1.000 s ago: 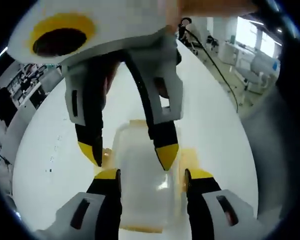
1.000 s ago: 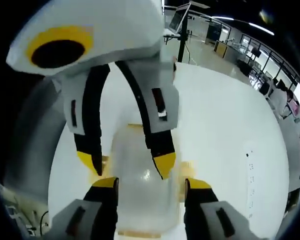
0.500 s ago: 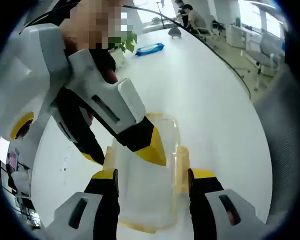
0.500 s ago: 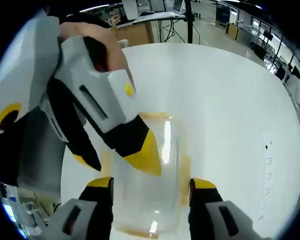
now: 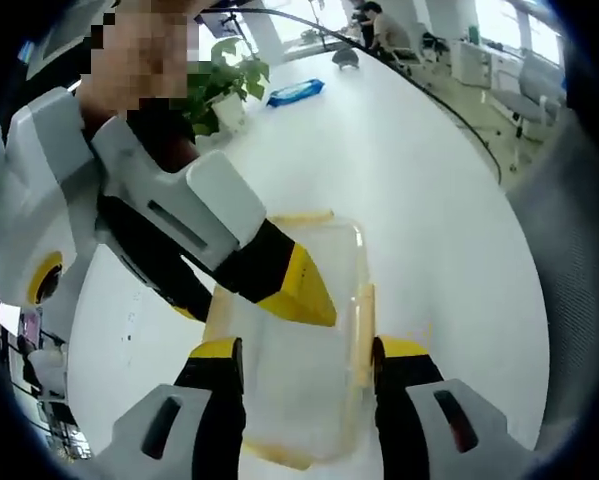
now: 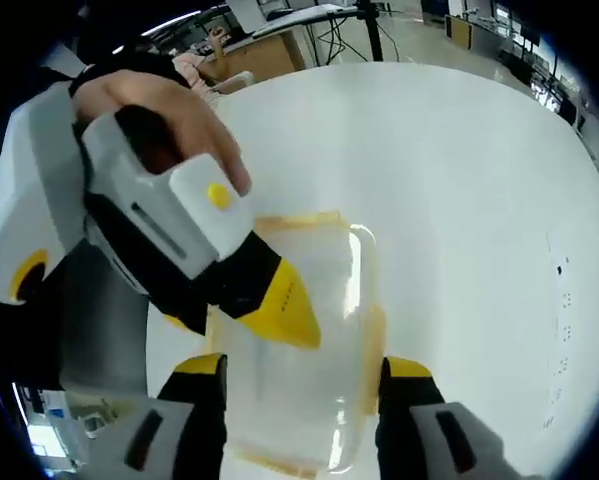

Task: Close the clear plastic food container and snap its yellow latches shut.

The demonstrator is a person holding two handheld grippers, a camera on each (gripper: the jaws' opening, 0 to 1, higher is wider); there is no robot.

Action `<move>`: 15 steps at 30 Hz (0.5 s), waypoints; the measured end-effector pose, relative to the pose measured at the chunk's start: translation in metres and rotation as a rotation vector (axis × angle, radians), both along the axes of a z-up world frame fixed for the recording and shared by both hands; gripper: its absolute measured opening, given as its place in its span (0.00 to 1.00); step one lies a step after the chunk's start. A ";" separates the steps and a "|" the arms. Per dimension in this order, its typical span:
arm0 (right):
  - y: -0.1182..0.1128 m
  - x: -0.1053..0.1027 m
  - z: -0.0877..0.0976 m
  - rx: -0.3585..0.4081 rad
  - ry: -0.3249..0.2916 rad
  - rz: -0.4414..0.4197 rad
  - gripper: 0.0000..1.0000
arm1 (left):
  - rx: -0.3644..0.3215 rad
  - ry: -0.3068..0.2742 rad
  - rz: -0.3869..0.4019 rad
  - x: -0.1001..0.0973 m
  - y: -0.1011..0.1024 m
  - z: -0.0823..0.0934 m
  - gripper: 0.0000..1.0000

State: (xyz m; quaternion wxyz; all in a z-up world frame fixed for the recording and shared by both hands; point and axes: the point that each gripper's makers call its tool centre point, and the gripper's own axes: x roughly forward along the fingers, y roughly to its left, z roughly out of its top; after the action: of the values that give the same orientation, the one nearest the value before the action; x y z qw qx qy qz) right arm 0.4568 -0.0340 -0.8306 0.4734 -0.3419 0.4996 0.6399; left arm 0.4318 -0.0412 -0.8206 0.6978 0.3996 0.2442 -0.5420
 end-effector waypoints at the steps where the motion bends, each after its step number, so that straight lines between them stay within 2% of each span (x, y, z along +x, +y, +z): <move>1: 0.000 0.000 0.000 -0.002 -0.001 0.002 0.60 | -0.005 -0.008 0.009 0.000 0.000 -0.001 0.48; 5: 0.002 -0.006 -0.001 -0.039 0.024 0.006 0.59 | -0.018 -0.010 0.019 -0.003 0.001 -0.001 0.47; 6: 0.000 -0.008 -0.002 -0.067 0.033 -0.012 0.59 | 0.012 -0.060 0.025 0.002 0.009 0.000 0.46; 7: 0.002 -0.007 -0.002 -0.068 0.033 0.000 0.59 | -0.025 -0.026 0.010 -0.005 0.002 -0.002 0.46; 11: 0.002 -0.007 -0.004 -0.098 0.043 0.003 0.59 | -0.039 -0.023 0.006 -0.003 0.002 -0.001 0.46; 15: 0.001 -0.008 -0.004 -0.080 0.063 0.005 0.59 | -0.048 -0.026 -0.005 -0.005 0.002 -0.001 0.47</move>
State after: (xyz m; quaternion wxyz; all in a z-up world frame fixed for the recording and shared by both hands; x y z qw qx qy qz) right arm 0.4491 -0.0325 -0.8350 0.4419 -0.3415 0.5386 0.6309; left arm 0.4267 -0.0389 -0.8212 0.7090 0.3904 0.2207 -0.5442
